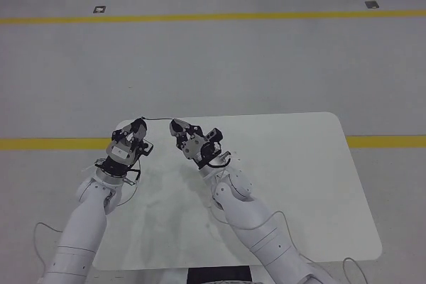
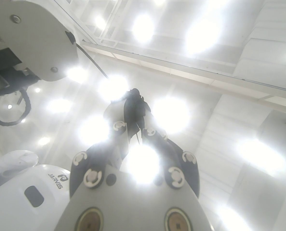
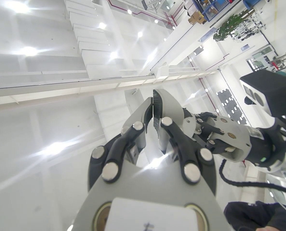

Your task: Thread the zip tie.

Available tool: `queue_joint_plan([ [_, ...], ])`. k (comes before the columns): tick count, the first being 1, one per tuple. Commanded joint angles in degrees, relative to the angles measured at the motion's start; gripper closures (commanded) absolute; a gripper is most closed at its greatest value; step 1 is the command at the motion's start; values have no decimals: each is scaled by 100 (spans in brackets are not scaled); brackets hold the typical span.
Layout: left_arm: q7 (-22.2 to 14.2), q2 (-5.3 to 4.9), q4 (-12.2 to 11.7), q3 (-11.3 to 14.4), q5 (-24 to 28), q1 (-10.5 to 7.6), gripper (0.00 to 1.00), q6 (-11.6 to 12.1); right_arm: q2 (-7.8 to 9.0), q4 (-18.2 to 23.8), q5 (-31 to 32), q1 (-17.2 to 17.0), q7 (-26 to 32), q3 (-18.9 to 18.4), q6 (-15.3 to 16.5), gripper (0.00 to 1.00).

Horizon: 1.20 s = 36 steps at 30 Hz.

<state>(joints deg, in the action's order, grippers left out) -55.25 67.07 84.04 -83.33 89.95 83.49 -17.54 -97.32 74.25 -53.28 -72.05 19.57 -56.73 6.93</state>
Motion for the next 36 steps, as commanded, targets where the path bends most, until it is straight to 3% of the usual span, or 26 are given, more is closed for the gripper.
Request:
queue_joint_plan([
  [1, 0, 0, 0, 0, 0, 0, 100, 0, 4, 19, 17, -20, -28, -10, 12, 100],
  [10, 0, 0, 0, 0, 0, 0, 100, 0, 30, 98, 151, -101, -110, -48, 15, 100],
  [11, 0, 0, 0, 0, 0, 0, 100, 0, 36, 104, 209, -105, -145, -56, 13, 62],
  [12, 0, 0, 0, 0, 0, 0, 100, 0, 41, 121, 250, -117, -186, -66, 24, 0],
  [18, 0, 0, 0, 0, 0, 0, 100, 0, 85, 304, 341, -274, -360, -256, 206, 0],
  [24, 0, 0, 0, 0, 0, 0, 100, 0, 163, 539, 813, -434, -425, -520, 616, 0],
  [30, 0, 0, 0, 0, 0, 0, 100, 0, 163, 539, 813, -434, -425, -520, 616, 0],
  [36, -8, 41, 469, 284, -51, -168, 100, -188, 219, 608, 1294, -494, -598, -664, 726, 0],
])
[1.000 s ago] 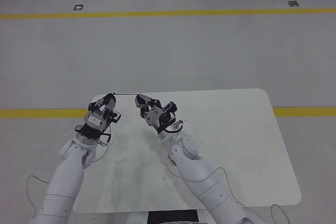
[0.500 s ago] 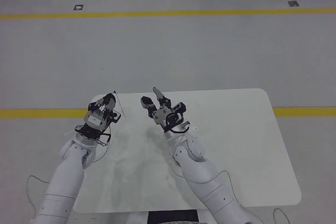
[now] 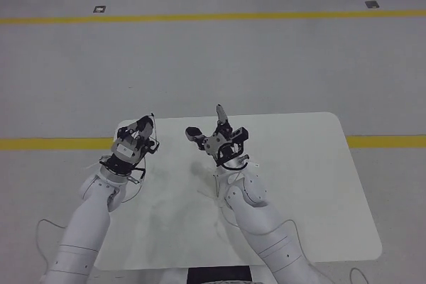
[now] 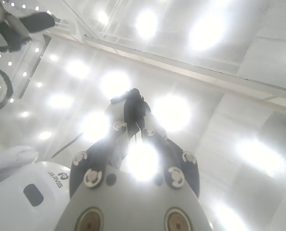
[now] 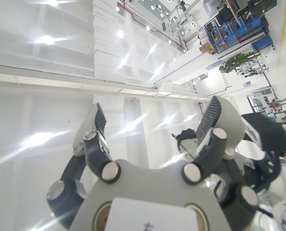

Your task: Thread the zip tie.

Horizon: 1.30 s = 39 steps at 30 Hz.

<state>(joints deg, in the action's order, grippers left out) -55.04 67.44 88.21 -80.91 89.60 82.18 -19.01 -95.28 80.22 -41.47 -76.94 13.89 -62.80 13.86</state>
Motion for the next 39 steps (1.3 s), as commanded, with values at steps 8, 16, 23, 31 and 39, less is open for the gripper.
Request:
queue_joint_plan([
  [8, -234, 9, 380, 440, -40, -397, 100, -47, 167, 383, 742, -202, -205, -628, 97, 0],
  [16, -205, -5, 562, 611, 36, -474, 100, -47, 187, 540, 691, -337, -222, -725, 308, 0],
  [23, -59, 1, 673, 662, -17, -487, 100, -47, 187, 540, 691, -337, -222, -725, 308, 0],
  [31, 60, 30, 848, 782, -28, -644, 100, -25, 187, 540, 691, -337, -222, -725, 308, 0],
  [39, 60, 30, 848, 782, -28, -644, 100, -25, 187, 540, 691, -337, -222, -725, 308, 0],
])
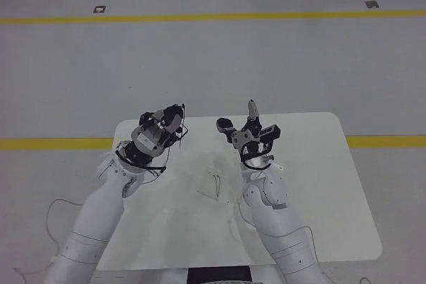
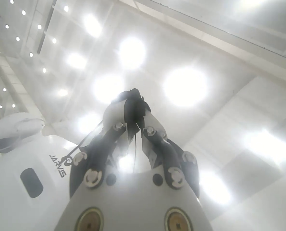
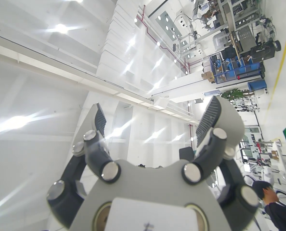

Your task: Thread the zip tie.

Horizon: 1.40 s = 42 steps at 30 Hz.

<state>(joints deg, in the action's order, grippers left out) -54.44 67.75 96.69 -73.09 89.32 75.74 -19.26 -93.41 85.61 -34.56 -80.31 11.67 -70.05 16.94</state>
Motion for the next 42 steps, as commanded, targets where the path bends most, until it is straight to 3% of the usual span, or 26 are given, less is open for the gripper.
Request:
queue_joint_plan([
  [1, 0, 0, 0, 0, 0, 0, 100, 0, 0, 0, 0, 0, 0, 0, 0, 0],
  [8, 72, 9, 81, 20, 62, 35, 100, 35, 0, 0, 0, 0, 0, 0, 0, 0],
  [14, -16, 19, 204, -142, 63, 162, 100, 11, 0, 0, 0, 0, 0, 0, 0, 0],
  [42, -16, 19, 204, -142, 63, 162, 100, 11, 0, 0, 0, 0, 0, 0, 0, 0],
])
